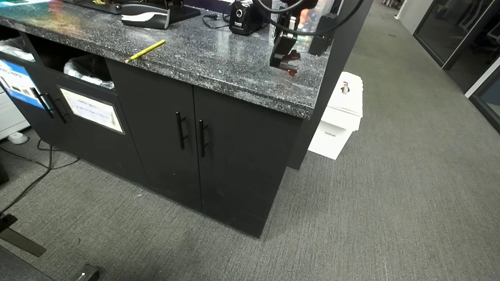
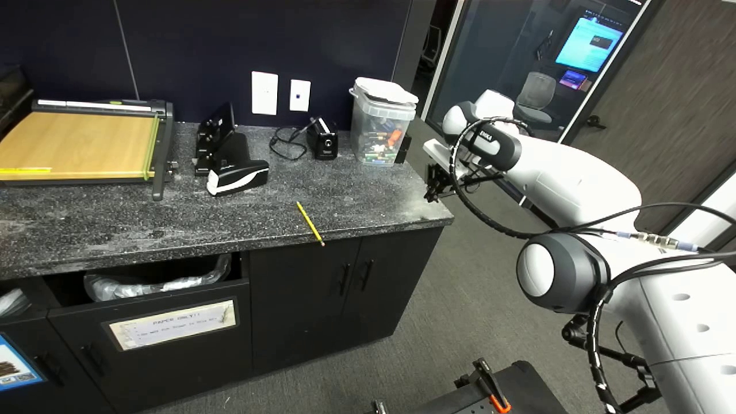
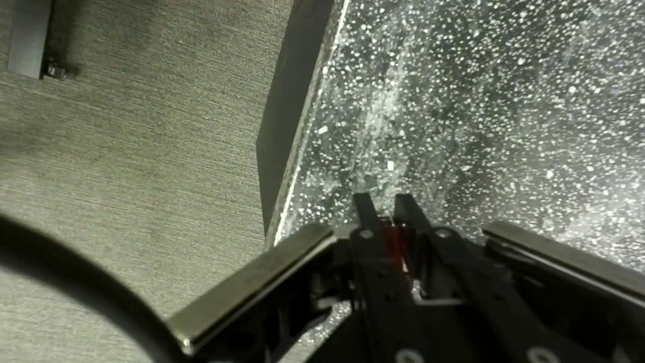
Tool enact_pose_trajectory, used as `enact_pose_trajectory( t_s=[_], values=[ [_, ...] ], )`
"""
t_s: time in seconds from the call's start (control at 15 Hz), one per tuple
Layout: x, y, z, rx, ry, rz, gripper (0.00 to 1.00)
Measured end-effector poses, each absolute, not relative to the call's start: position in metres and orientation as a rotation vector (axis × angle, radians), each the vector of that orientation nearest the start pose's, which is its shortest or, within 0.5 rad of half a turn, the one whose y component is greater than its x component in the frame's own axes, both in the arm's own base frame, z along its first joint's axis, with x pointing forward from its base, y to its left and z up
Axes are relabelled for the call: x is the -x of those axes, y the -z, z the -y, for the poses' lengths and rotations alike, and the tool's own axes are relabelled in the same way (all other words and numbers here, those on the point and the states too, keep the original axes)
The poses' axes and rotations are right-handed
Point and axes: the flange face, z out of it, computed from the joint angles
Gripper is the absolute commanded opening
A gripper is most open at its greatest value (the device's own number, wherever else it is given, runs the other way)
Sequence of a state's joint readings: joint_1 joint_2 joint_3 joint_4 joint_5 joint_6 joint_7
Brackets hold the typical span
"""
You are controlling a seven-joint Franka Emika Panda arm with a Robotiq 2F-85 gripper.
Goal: Move the staple remover to the right
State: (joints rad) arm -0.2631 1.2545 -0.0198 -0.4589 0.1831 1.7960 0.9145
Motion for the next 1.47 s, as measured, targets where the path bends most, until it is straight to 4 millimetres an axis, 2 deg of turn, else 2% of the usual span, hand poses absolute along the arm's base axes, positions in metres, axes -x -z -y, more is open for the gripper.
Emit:
enact_pose_trajectory(
  t_s=[0.33,0.4,0.47,0.6,0.67,1.07,1.2,1.47],
  values=[
    [-0.783,-0.255,0.211,2.394,-0.032,-1.778,0.04],
    [-0.782,-0.249,0.212,2.388,-0.046,-1.790,0.17],
    [-0.781,-0.244,0.212,2.385,-0.060,-1.800,0.41],
    [-0.779,-0.239,0.213,2.377,-0.077,-1.817,0.45],
    [-0.779,-0.236,0.213,2.373,-0.083,-1.825,0.51],
    [-0.778,-0.230,0.212,2.364,-0.094,-1.837,0.95],
    [-0.779,-0.230,0.210,2.364,-0.099,-1.826,1.00],
    [-0.778,-0.232,0.192,2.418,-0.190,-1.692,1.00]
  ],
)
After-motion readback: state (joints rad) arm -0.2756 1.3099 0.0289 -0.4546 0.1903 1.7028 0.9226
